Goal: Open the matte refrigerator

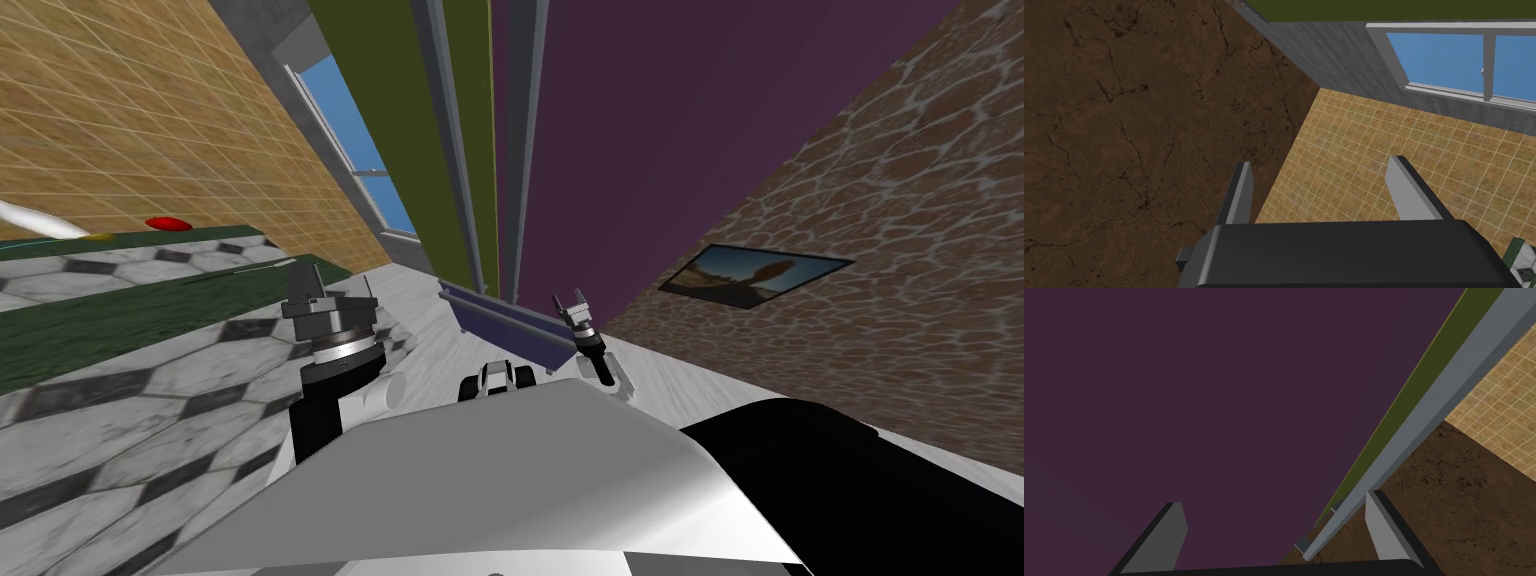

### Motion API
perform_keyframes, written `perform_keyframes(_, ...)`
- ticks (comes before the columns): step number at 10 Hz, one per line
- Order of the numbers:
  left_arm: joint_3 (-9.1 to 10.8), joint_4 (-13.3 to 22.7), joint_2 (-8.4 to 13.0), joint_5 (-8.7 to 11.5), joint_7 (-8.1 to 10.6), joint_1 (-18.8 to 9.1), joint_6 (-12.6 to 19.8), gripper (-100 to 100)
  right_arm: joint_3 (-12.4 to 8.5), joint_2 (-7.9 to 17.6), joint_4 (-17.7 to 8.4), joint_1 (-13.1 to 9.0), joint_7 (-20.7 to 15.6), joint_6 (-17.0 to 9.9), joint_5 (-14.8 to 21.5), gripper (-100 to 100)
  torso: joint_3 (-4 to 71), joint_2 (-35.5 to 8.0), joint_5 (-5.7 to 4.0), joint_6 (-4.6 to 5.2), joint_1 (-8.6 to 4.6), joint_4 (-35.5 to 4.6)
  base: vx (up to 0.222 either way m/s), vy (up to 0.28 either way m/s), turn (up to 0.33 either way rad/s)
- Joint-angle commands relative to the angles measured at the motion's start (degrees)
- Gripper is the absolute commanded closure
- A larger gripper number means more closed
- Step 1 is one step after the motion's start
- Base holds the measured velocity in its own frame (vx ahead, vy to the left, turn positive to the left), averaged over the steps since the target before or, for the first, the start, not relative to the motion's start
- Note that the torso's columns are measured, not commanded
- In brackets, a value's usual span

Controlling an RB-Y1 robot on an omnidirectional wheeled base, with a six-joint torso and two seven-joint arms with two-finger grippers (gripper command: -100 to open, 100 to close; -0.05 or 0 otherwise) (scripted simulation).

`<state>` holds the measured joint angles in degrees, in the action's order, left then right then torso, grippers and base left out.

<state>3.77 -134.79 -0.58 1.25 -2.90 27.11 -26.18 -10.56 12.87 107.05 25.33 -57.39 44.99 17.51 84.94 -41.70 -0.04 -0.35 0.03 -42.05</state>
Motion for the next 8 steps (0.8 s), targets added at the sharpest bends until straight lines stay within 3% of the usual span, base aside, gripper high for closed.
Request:
perform_keyframes(1, 0.00, 0.0, 0.0, 0.0, 0.00, 0.0, 0.0, 0, -0.6, -0.2, -2.0, -0.5, -3.3, 0.8, 1.0, -100, 0.1, 0.1, 0.00, 0.00, 0.08, 0.0, 0.046, 0.081, -0.034)
perform_keyframes(8, 0.00, 0.0, 0.0, 0.0, 0.00, 0.0, 0.0, 0, -3.0, -1.2, -8.2, -1.6, -14.0, 4.1, 4.5, -100, 0.0, 0.1, -0.03, -0.03, -0.01, 0.0, 0.047, 0.076, -0.048)
